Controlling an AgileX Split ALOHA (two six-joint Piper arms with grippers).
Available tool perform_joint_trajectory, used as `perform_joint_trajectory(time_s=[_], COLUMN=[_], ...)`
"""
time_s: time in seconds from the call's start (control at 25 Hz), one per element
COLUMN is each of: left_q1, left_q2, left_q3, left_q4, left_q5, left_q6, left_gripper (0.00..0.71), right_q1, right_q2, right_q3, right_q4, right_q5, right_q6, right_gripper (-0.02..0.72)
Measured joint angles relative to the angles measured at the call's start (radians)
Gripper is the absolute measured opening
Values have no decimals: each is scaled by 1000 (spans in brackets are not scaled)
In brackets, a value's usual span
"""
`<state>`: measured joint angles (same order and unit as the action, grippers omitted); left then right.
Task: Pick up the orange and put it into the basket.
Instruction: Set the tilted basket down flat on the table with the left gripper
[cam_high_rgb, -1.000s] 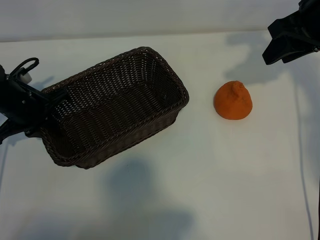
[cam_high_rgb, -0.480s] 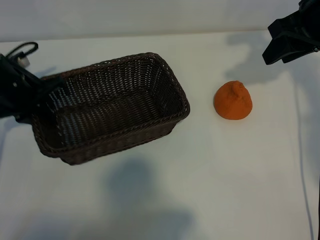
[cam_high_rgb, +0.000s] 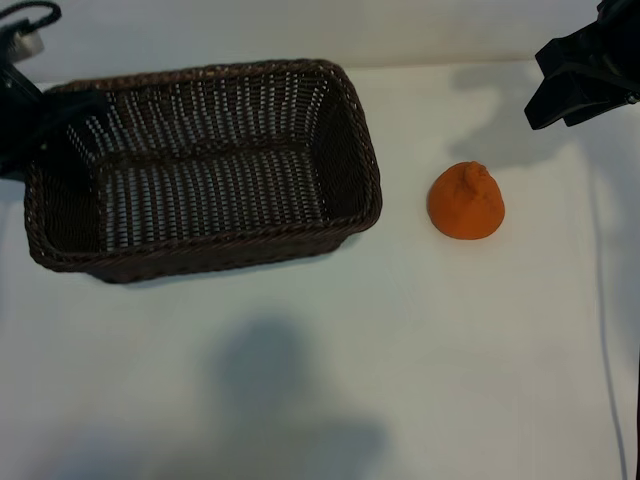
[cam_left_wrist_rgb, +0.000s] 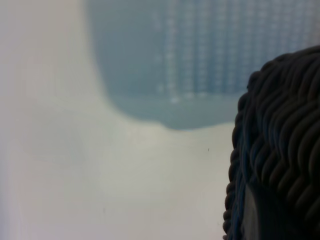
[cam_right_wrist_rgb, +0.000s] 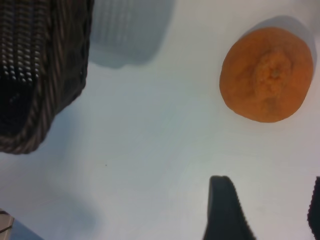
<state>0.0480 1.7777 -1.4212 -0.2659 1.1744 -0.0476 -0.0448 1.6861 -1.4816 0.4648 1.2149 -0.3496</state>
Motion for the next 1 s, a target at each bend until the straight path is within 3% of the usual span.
perform_joint_trajectory(time_s=[0.2,0.44,0.72,1.0], left_q1=[0,0,0,-52], left_q2=[0,0,17,99], left_q3=[-33,-34,-37,-20], left_q4=[-6,-108,-141,-141], left_q5=[1,1,1,-16], left_q6=[89,189,217,203], left_gripper=[157,157,157,157], right_q1=[0,0,0,0], right_q2=[0,0,0,0], right_q3=[0,0,0,0], right_q4=[0,0,0,0], right_q5=[0,0,0,0], right_q6=[0,0,0,0], right_gripper=[408,408,401,376])
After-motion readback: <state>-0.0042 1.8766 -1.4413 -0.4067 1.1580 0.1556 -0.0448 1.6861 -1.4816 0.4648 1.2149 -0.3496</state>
